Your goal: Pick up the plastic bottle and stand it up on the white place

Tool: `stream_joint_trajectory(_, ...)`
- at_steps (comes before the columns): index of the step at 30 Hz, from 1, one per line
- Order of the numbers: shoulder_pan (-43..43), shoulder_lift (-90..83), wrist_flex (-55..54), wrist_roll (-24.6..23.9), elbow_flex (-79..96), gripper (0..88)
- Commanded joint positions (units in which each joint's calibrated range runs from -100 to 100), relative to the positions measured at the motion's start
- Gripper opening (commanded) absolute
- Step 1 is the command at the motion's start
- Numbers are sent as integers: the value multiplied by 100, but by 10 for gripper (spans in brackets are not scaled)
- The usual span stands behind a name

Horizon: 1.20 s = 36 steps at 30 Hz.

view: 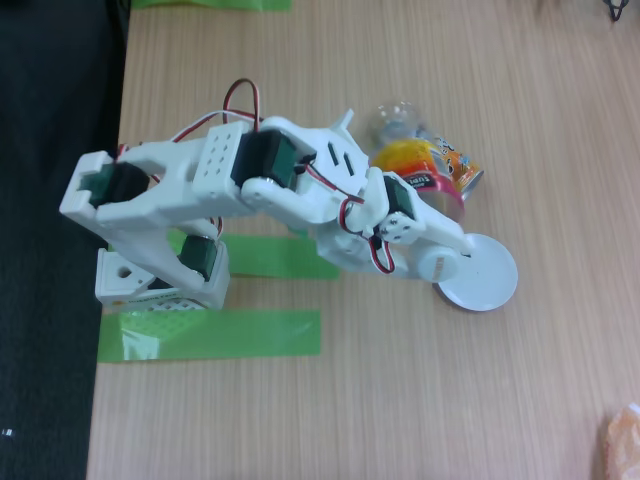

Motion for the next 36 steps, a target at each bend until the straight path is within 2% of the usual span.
stream_joint_trajectory(1, -10, -401, -1236, 184, 726, 125)
stream_joint_trajectory(10, -10, -779, -4970, 1328, 2971, 125)
stream_joint_trajectory(14, -10, -779, -6378, 1601, 3641, 126)
stream_joint_trajectory(18, -136, -737, -7313, 1837, 4030, 125)
stream_joint_trajectory(25, -566, -729, -8206, 2403, 4248, 123)
stream_joint_trajectory(36, -855, -712, -8309, 3227, 4402, 122)
